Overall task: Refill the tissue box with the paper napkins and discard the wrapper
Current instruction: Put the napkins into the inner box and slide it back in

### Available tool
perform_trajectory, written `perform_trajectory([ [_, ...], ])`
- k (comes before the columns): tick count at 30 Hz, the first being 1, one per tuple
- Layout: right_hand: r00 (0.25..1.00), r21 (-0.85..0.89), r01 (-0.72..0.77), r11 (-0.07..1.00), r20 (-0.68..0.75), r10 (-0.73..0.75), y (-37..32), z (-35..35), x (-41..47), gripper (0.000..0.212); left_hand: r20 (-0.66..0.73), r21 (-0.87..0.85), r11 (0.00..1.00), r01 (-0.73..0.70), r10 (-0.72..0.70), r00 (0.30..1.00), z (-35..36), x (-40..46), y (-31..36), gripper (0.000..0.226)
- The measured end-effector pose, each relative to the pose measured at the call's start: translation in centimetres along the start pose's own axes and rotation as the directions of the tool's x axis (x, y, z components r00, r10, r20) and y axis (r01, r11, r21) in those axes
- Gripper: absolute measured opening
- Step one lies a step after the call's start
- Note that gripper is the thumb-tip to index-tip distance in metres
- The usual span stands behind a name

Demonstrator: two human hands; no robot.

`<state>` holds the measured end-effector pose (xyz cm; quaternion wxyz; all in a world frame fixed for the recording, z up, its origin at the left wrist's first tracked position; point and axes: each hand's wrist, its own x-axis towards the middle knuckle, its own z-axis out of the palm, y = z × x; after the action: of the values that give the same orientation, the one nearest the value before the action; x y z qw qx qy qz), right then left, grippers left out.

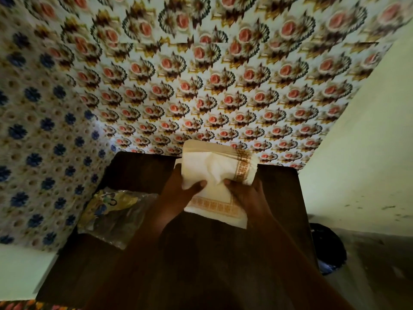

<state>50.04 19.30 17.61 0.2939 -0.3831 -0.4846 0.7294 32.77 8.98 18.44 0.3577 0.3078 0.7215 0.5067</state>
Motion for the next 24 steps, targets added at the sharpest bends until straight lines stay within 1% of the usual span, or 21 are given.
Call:
perform_trajectory([
  [2,1.0,0.03,-0.005,1.0,0.001,0.005,-0.3,0.1,0.9,0.026,0.009,-0.023,0.999,-0.025,0.025,1.0,0.5,1.1,-0.3,0.057],
  [4,1.0,0.034,-0.026,0.999,0.006,0.026,-0.8,0.0,1.8,0.018,0.039,-0.061,0.998,-0.035,0.038,0.999,0.8,2.1,-0.4,0.056],
  [6,0.998,-0.039,-0.045,0.998,0.033,0.046,-1.4,-0.5,2.9,0.019,0.067,-0.113,0.993,-0.036,0.044,0.997,0.6,2.8,-0.3,0.059],
  [8,0.994,-0.196,-0.008,0.981,0.104,0.029,-2.2,-0.8,4.1,0.023,0.056,-0.142,0.99,-0.017,0.026,0.998,0.4,3.6,0.4,0.061],
  [9,0.991,-0.27,0.032,0.962,0.136,0.005,-2.4,-0.9,4.9,0.027,0.054,-0.131,0.991,-0.016,0.023,0.998,0.1,4.3,0.5,0.062],
  [10,0.988,-0.308,0.065,0.949,0.152,-0.018,-2.6,-1.0,5.7,0.03,0.067,-0.115,0.993,-0.026,0.034,0.997,-0.1,5.1,0.8,0.063],
  [12,0.992,-0.316,0.079,0.946,0.119,-0.043,-2.9,-1.1,7.3,0.035,0.126,-0.043,0.997,-0.062,0.067,0.99,-0.6,6.5,1.0,0.07],
  [13,0.995,-0.309,0.071,0.948,0.091,-0.045,-3.0,-1.0,8.1,0.038,0.164,0.026,0.996,-0.079,0.074,0.984,-1.0,7.2,1.1,0.076],
  [15,0.998,-0.302,0.054,0.952,0.05,-0.041,-3.1,-0.8,9.6,0.048,0.232,0.141,0.984,-0.105,0.07,0.97,-1.4,8.3,1.5,0.09],
  [16,0.998,-0.316,0.049,0.948,0.05,-0.035,-2.9,-0.6,10.5,0.052,0.244,0.177,0.979,-0.101,0.056,0.968,-1.6,8.9,1.7,0.093],
  [18,0.997,-0.385,0.036,0.922,0.072,-0.009,-2.5,-0.5,11.7,0.06,0.214,0.226,0.971,-0.084,0.035,0.976,-1.7,10.0,1.8,0.092],
  [21,0.996,-0.509,0.052,0.859,0.091,-0.007,-1.8,-0.3,12.9,0.072,0.169,0.243,0.968,-0.061,0.02,0.985,-1.9,11.5,0.5,0.084],
  [24,1.0,-0.592,0.004,0.806,0.017,0.007,-0.6,-0.3,14.0,0.073,0.168,0.233,0.971,-0.056,0.017,0.986,-1.8,12.4,-1.3,0.072],
])
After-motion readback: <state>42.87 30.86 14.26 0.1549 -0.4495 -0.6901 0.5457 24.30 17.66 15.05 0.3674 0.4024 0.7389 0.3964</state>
